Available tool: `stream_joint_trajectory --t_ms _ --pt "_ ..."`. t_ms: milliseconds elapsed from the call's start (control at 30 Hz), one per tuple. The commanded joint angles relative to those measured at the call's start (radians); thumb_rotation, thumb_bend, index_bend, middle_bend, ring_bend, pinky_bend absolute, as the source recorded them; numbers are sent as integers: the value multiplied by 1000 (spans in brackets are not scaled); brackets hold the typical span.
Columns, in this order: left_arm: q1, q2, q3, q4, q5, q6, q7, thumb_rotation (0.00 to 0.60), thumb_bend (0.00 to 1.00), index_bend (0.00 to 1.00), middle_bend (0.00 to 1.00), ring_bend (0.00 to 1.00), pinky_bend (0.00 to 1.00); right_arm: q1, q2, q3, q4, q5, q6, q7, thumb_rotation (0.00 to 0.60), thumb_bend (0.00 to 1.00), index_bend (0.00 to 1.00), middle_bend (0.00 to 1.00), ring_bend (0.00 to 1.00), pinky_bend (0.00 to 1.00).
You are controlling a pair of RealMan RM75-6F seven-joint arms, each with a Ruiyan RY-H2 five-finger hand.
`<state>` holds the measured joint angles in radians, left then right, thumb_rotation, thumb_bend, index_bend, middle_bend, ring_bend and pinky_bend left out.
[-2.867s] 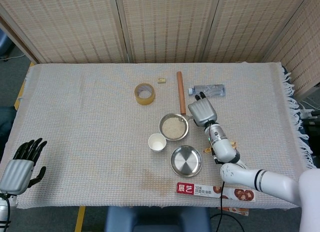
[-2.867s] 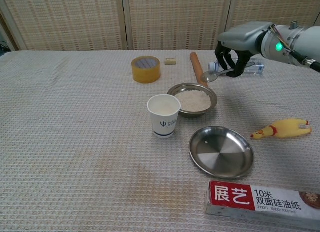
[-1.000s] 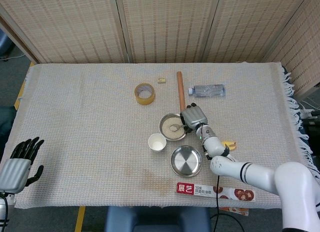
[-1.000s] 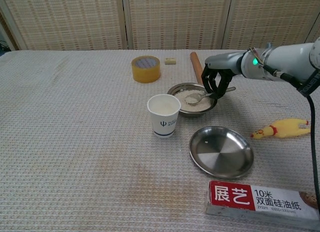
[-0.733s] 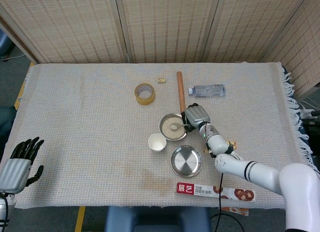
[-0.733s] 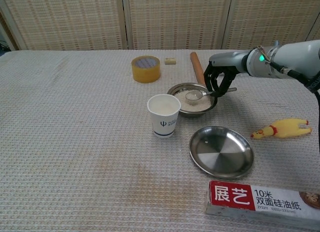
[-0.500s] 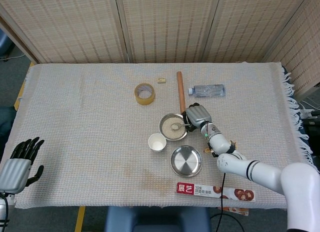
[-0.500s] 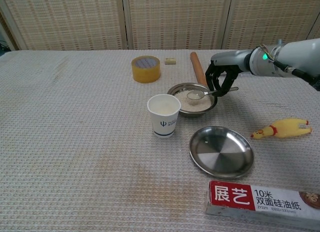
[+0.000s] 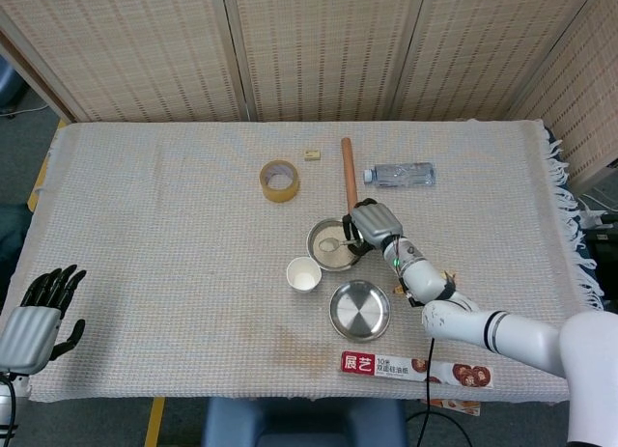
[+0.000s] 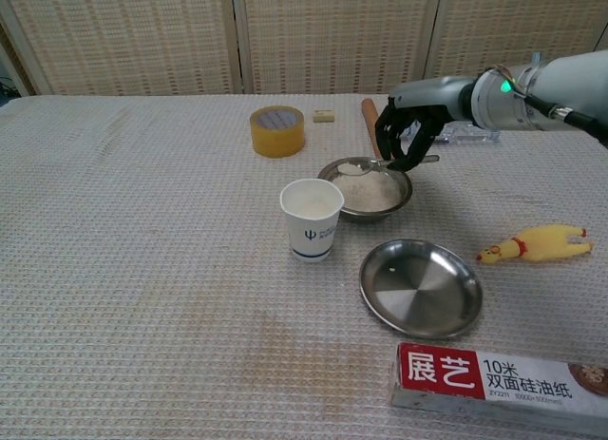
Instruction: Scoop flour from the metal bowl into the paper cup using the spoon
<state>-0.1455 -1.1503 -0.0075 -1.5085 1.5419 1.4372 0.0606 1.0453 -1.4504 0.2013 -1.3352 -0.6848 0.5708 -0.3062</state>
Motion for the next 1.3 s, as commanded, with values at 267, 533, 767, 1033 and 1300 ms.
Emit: stream_joint_trajectory --t_ms 267,533,767,1033,1300 --pt "1 2 1 -4 1 0 2 600 438 0 0 0 98 29 70 -8 -152 -26 49 -1 600 345 933 592 160 114" --pt "2 7 1 -5 4 5 -6 600 438 0 0 0 98 74 58 -53 -189 23 79 -60 600 345 933 592 160 114" --pt "5 10 1 -6 9 13 -12 600 437 0 0 0 98 128 31 -90 -200 72 116 -139 600 345 933 592 160 114" --pt "5 14 0 -6 7 11 -18 600 437 0 0 0 98 204 1 -150 -234 144 251 -342 600 346 933 592 160 114" --pt "4 15 -1 -7 6 9 -18 600 437 0 0 0 98 257 -26 -179 -292 219 379 -526 600 346 933 592 161 114"
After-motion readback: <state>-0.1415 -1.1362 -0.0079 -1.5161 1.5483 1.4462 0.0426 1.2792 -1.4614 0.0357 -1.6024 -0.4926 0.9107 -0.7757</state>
